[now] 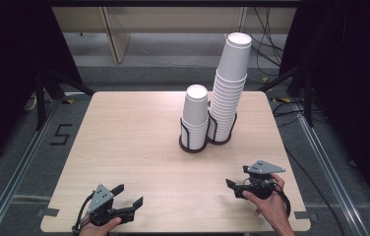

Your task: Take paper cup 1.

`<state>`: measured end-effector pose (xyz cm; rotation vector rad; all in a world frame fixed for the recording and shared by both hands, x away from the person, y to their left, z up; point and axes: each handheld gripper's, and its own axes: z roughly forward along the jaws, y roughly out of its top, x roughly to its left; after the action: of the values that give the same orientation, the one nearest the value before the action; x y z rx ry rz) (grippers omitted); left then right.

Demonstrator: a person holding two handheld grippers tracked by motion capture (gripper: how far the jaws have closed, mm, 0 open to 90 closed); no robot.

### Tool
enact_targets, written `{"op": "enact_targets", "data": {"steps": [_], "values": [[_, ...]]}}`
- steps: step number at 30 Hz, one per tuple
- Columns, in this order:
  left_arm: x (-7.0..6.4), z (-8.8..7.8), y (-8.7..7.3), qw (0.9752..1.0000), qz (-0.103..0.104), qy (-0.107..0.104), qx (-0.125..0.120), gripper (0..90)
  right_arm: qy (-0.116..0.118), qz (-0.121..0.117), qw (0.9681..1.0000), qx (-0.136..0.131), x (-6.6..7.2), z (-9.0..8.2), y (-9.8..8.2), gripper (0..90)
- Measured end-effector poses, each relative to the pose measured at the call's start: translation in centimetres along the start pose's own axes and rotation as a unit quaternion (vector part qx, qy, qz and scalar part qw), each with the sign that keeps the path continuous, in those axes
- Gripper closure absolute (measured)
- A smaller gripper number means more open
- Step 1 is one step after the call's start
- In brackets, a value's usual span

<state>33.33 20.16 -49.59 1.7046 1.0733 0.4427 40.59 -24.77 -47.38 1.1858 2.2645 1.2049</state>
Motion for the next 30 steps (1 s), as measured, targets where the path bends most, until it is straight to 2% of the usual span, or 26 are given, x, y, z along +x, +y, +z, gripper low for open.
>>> {"op": "enact_targets", "data": {"steps": [1,2,3,4,6,7,8,11,12,15,18,19,20,22,25,26,27,29,30], "values": [[0.0,-0.1,0.0,1.0,0.001,0.001,0.002,14.4,-0.001,0.0,1.0,0.0,0.0,0.0,0.0,17.7],[0.0,0.0,0.0,1.0,-0.003,0.001,-0.001,14.4,0.003,-0.011,0.9999,-0.005,-0.1,0.0,0.1,18.1],[0.0,-0.1,0.0,1.0,0.0,0.002,0.001,14.4,-0.006,-0.017,0.9998,-0.009,-0.1,-0.1,0.1,18.1],[0.0,-0.1,0.1,1.0,0.001,0.006,0.002,14.4,0.001,-0.007,0.9999,-0.008,0.1,0.0,0.1,18.1],[-0.1,-0.1,0.0,1.0,0.001,0.006,-0.001,14.4,-0.002,-0.018,0.9998,-0.011,0.1,0.0,0.1,18.1],[-0.1,-0.1,0.0,1.0,0.001,0.006,-0.001,14.4,0.006,-0.002,1.0,-0.007,0.3,0.0,0.1,18.2],[-0.1,-0.1,0.0,1.0,0.002,0.005,-0.002,14.4,0.002,-0.008,0.9999,-0.01,0.2,0.0,0.2,18.2],[-0.1,-0.1,0.0,1.0,0.001,0.004,-0.007,14.4,0.005,0.002,1.0,-0.008,0.4,-0.2,0.2,18.2],[0.0,-0.1,0.0,1.0,0.002,0.002,-0.008,14.4,0.001,-0.018,0.9998,-0.013,0.1,-0.1,0.3,18.2],[0.0,-0.1,0.0,1.0,0.006,0.003,-0.004,14.4,0.006,-0.018,0.9997,-0.014,0.1,0.0,0.4,18.2],[0.0,-0.1,0.0,1.0,0.001,0.002,-0.008,14.4,0.011,-0.011,0.9998,-0.014,0.3,0.1,0.4,18.3],[0.0,-0.1,0.0,1.0,0.001,0.002,-0.008,14.4,0.008,-0.021,0.9996,-0.017,0.2,0.1,0.5,18.4],[0.0,-0.1,0.0,1.0,0.001,0.002,-0.008,14.4,0.01,-0.02,0.9995,-0.021,0.3,0.2,0.5,18.6],[0.0,-0.2,0.0,1.0,0.002,0.007,-0.002,14.4,0.011,-0.014,0.9997,-0.014,0.4,0.2,0.6,18.7],[-0.1,-0.1,0.0,1.0,0.001,0.007,-0.003,14.4,0.011,-0.03,0.9993,-0.02,0.4,0.2,0.8,18.8],[0.0,-0.2,0.0,1.0,0.004,0.006,0.001,14.4,0.012,-0.01,0.9997,-0.018,0.7,0.2,0.9,18.8],[0.0,-0.1,0.0,1.0,0.0,0.007,0.0,14.4,0.013,-0.022,0.9994,-0.022,0.6,0.2,1.0,18.8],[0.1,0.0,-0.1,1.0,0.001,0.005,0.001,14.4,0.016,-0.017,0.9995,-0.019,0.9,0.1,1.2,18.8],[0.1,0.0,-0.1,1.0,0.0,0.009,0.003,14.4,0.017,-0.029,0.9992,-0.024,0.8,0.1,1.4,18.8]]}}
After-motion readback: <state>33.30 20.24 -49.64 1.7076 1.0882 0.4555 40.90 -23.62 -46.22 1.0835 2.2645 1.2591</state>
